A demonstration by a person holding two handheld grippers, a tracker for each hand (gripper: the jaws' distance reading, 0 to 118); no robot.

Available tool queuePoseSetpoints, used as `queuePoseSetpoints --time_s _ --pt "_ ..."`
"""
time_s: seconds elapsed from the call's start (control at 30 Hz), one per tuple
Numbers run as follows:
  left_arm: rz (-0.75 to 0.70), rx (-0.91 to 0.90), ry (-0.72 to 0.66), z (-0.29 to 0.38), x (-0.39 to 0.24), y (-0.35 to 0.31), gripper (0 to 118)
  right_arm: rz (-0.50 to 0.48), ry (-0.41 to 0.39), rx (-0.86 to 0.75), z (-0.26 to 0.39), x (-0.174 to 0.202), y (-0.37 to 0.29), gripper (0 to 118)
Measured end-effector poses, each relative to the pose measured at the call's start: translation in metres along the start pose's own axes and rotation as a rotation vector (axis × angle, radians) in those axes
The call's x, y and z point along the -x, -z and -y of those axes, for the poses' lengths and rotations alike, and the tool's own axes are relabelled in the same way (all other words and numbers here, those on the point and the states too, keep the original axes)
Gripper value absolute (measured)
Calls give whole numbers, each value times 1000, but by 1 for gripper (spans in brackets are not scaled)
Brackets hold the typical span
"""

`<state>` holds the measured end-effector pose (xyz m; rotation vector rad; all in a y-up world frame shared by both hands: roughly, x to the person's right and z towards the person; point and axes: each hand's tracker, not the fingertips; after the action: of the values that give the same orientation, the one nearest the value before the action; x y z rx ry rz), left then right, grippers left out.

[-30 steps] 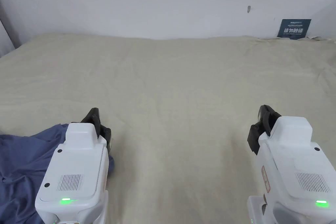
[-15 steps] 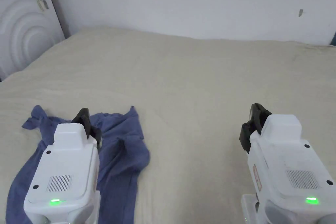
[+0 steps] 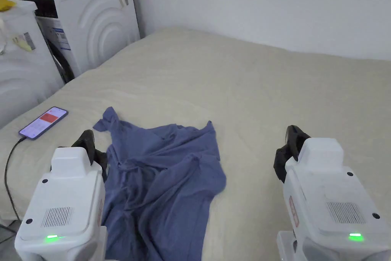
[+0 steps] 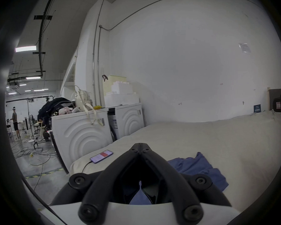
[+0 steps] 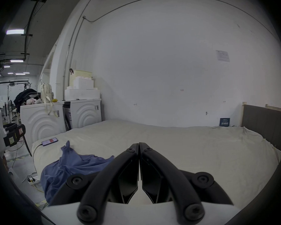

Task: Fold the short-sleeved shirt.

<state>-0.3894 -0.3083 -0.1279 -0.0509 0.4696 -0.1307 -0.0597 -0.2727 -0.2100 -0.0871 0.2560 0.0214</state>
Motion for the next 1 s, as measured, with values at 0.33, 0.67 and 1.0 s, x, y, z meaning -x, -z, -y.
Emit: queuePoseSetpoints --time_s 0.33,0.67,1.0 --pt "-45 25 7 5 26 -5 0 -62 -1 9 -3 29 1 0" --pt "131 299 -39 -4 12 55 0 -43 0 22 3 14 11 0" --pt "281 781 -107 37 -27 170 1 -4 -13 70 20 -6 28 0"
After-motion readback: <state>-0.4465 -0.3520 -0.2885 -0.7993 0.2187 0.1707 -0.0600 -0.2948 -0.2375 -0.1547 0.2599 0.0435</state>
